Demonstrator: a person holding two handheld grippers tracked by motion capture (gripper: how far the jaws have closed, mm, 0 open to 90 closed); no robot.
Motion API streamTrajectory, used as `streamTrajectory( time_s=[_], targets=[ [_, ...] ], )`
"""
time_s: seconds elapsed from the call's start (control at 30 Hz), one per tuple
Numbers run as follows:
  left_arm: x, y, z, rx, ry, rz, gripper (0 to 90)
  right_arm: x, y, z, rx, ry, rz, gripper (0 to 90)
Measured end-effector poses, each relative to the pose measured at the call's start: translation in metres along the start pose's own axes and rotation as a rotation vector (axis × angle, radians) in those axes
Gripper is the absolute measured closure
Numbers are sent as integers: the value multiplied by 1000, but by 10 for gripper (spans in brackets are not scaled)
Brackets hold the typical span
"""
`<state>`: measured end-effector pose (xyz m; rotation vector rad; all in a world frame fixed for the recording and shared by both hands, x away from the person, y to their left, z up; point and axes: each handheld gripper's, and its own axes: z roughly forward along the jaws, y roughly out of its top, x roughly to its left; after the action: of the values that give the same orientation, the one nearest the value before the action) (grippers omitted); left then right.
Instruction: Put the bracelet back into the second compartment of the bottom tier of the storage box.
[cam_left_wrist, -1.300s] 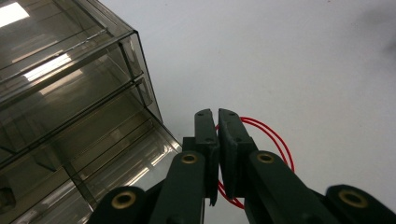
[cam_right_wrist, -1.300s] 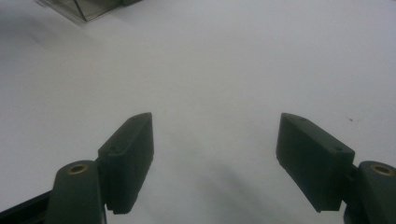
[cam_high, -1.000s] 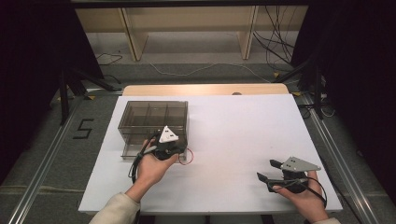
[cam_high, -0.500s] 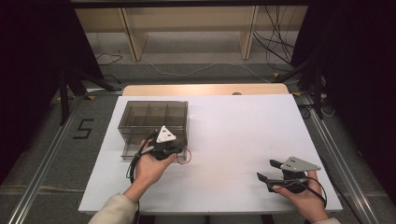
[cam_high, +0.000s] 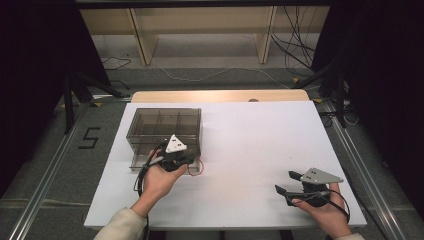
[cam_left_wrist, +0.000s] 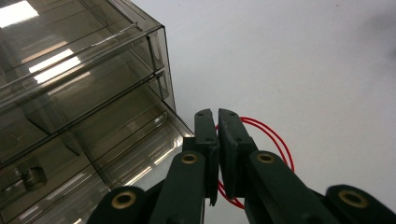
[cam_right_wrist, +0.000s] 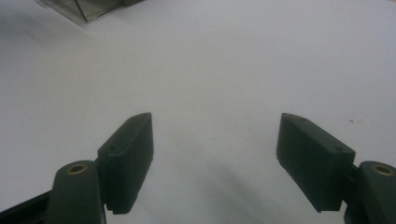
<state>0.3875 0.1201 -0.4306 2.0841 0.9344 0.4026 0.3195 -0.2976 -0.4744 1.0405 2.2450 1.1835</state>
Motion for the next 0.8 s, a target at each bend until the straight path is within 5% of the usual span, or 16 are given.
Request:
streamTrajectory(
  time_s=[0.8],
  targets=[
    [8,-4,-8,-6,23,-20,868,0,0,0,-2,2,-6,282]
  ],
)
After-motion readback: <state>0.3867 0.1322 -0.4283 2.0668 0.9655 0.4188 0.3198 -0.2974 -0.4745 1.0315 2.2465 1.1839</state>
